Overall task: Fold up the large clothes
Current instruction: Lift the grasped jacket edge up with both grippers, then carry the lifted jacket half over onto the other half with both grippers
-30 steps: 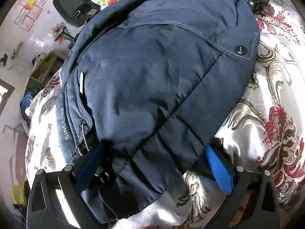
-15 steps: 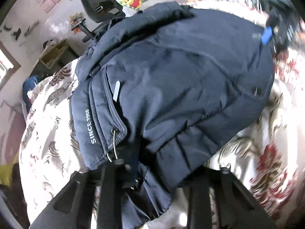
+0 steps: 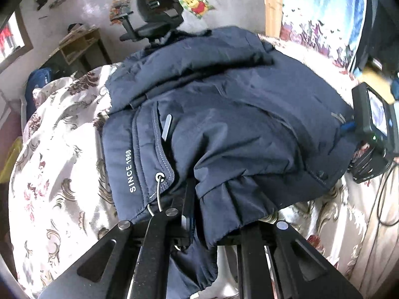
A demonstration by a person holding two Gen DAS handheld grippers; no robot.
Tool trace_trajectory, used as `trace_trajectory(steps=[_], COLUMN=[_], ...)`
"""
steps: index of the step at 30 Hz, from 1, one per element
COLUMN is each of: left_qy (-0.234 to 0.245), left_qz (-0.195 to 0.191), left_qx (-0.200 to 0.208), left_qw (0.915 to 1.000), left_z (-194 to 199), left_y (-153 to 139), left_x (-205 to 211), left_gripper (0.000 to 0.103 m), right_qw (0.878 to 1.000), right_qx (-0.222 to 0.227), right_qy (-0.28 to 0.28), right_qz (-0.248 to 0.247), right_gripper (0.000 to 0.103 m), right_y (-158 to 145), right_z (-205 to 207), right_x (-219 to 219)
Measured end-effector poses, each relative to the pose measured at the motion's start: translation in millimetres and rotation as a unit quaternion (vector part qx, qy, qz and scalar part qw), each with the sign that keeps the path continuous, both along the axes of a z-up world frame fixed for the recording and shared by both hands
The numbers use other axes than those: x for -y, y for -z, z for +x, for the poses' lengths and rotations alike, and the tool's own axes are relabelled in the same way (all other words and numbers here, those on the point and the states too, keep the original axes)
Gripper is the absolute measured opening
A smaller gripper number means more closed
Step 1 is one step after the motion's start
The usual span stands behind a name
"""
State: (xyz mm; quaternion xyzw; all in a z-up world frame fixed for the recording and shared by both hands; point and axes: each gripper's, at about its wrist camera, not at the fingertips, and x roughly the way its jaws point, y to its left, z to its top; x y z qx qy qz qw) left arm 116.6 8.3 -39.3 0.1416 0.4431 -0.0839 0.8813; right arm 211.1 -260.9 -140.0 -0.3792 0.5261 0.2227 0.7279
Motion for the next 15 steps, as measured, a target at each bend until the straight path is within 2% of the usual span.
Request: trace_trajectory(steps=[1, 3, 5, 8, 13, 15], left_qy=[-0.003, -0.004, -0.006, -0.016, -0.04, -0.043], left_qz=[-0.003, -0.007, -0.005, -0.006, -0.021, -0.023], left_qx=[0.007, 0.019, 0.037, 0.063, 0.091, 0.1], left_qw=[1.0, 0.9998, 0.9993, 0.9979, 0.9948, 0.9938], left_z=[-2, -8, -16, -26, -41, -48], left_y=[-5, -14, -24, -38, -65, -76], left_x=[0, 0, 2, 1, -5, -7], left_gripper=[0.009, 0.009, 0.008, 0.007, 0.006, 0.006], right_qw=[1.0, 0.999, 0.997, 0.991, 0.97, 0.962], right_qx=[0.008, 0.028, 0.045, 0.097, 0.188, 0.214], right_qy=[0.007, 0.023, 0.033, 0.039, 0.049, 0.048], right_qz=[0.008, 0.026, 0.051, 0.089, 0.146, 0.162], right_gripper=[0.05, 0.029, 0.018, 0.01, 0.007, 0.007], right_y=[-5, -15, -36, -68, -130, -151], right_z=[1, -2, 1, -10, -34, -42], right_x=[3, 11, 23, 35, 48, 32])
